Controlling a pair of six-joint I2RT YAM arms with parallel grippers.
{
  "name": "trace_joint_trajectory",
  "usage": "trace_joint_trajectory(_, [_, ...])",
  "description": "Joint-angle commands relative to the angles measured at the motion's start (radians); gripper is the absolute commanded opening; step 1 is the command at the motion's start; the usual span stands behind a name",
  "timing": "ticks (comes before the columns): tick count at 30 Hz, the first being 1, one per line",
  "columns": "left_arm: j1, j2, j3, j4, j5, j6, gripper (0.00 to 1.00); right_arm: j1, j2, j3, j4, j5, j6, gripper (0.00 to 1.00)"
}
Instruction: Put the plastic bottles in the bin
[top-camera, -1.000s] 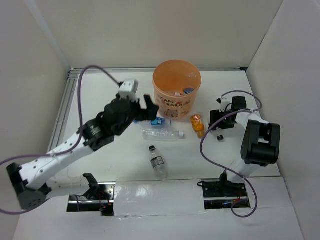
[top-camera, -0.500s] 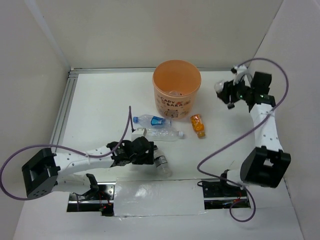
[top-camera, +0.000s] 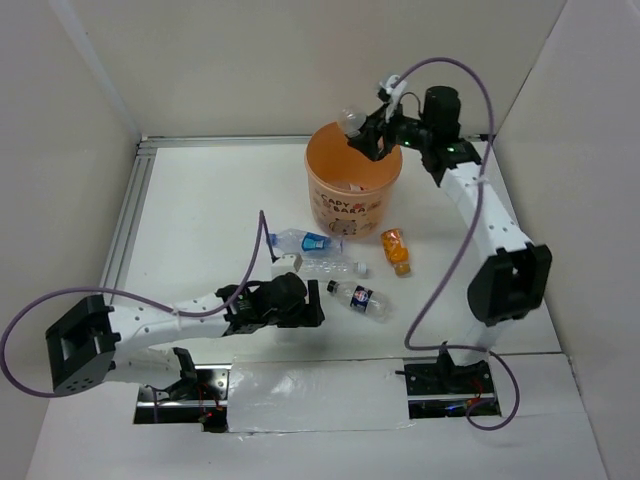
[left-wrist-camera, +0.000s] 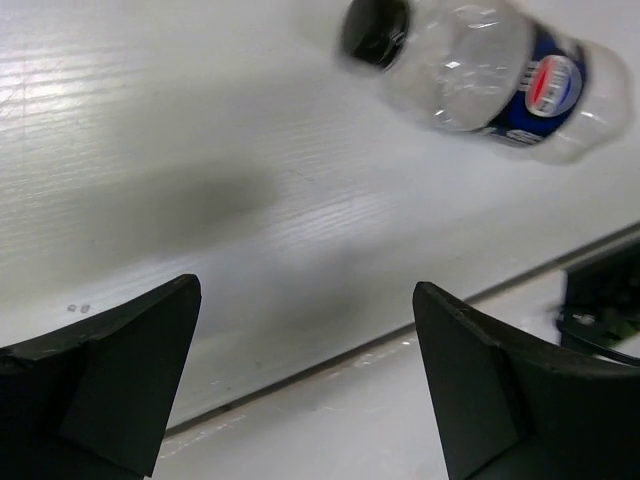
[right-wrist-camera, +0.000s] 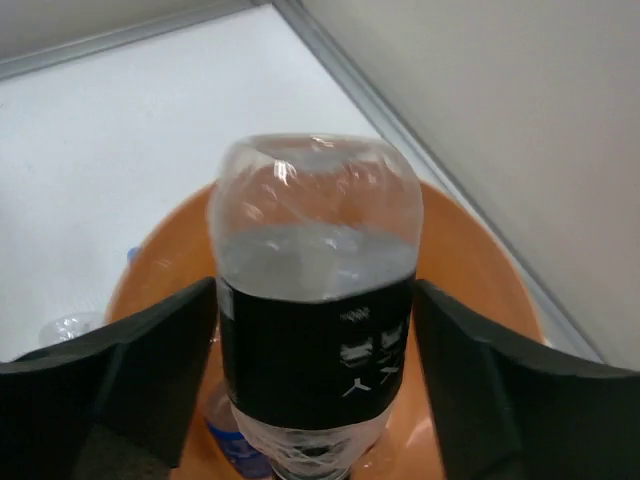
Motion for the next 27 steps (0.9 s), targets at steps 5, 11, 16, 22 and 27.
trace_joint_trajectory(5, [-0.006, -0.082, 0.059, 0.081, -0.048, -0.040, 1.00, -0.004, 0.075, 0.094, -0.011, 0.030, 0.046, 1.00])
trace_joint_trajectory(11, [-0.006, -0.050, 0.096, 0.046, -0.097, -0.003, 1.00, -0.093, -0.112, 0.052, -0.097, 0.048, 0.057, 1.00])
trace_joint_trajectory(16, [0.025, -0.050, 0.119, -0.027, -0.147, 0.109, 0.95, -0.231, -0.281, -0.095, -0.284, 0.097, 0.054, 0.86])
trace_joint_trajectory(22, [0.111, -0.125, 0.101, -0.027, -0.124, 0.216, 0.71, -0.341, -0.461, -0.434, -0.370, 0.106, -0.003, 0.61])
trace_joint_trajectory(27, [0.155, -0.145, 0.101, -0.037, -0.087, 0.238, 1.00, -0.354, -0.441, -0.599, -0.331, 0.106, -0.015, 0.90])
